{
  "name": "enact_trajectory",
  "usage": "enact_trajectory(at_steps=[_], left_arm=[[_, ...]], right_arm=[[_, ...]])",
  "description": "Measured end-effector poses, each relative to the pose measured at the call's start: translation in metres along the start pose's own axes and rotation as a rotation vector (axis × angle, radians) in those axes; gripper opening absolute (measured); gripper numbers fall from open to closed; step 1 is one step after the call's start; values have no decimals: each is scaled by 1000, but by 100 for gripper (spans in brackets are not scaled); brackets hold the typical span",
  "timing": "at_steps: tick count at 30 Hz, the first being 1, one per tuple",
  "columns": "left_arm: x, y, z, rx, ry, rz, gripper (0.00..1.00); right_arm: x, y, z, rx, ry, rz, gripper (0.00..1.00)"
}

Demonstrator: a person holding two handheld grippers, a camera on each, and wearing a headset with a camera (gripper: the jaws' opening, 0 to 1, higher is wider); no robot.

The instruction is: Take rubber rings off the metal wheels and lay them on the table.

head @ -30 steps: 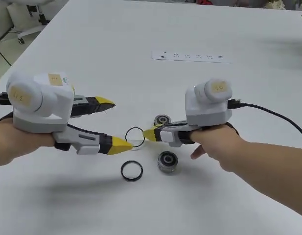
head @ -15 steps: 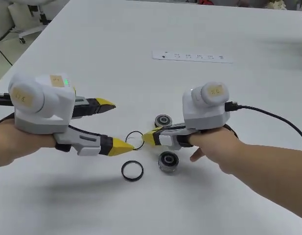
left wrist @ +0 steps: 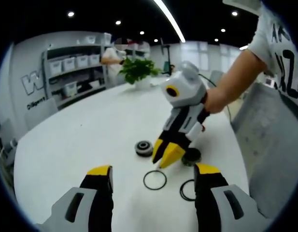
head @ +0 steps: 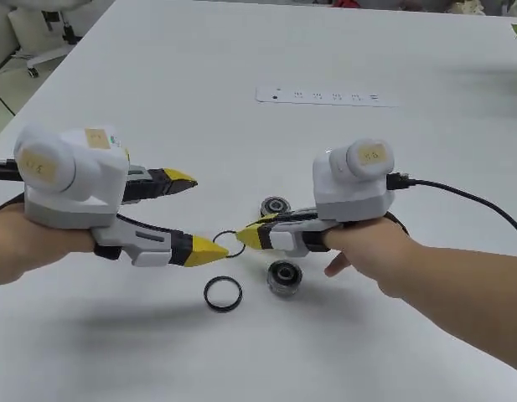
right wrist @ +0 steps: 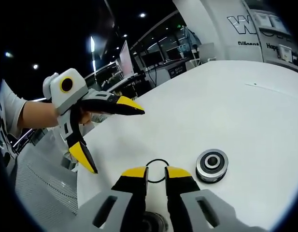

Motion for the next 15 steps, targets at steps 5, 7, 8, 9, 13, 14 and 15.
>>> enact_trajectory(at_steps=[5, 7, 8, 9, 13, 14, 15], left_arm=[[3, 0, 1, -8, -1, 4, 69], [5, -2, 2, -7, 0, 5, 69], [6, -3, 2, -6, 1, 5, 69], [6, -4, 2, -4, 1, 6, 70], [9, -7, 3, -3, 5, 2, 69], [9, -7, 4, -3, 6, 1, 69], [9, -8, 4, -3, 6, -1, 69]], right_arm=[[6, 1, -6, -4, 20, -14, 15], [9, 3, -10, -5, 33, -20, 16], [11, 4, -11, -8, 37, -21, 17], [12, 6, -13, -12, 41, -22, 18], [16, 13, -19, -33, 60, -30, 20], [17, 16, -22, -39, 66, -30, 20], [18, 18, -23, -44, 68, -33, 21]])
Point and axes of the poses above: the centre of the closed fingertips' face, and the gripper's own axes: z roughly forward along the fingers, y roughly to its right, x roughly out of its top, the point moved 4 cm from there along -z, roughly backward along the fingers, and after that the axes turned 7 degrees about -x, right-handed, at the moved point
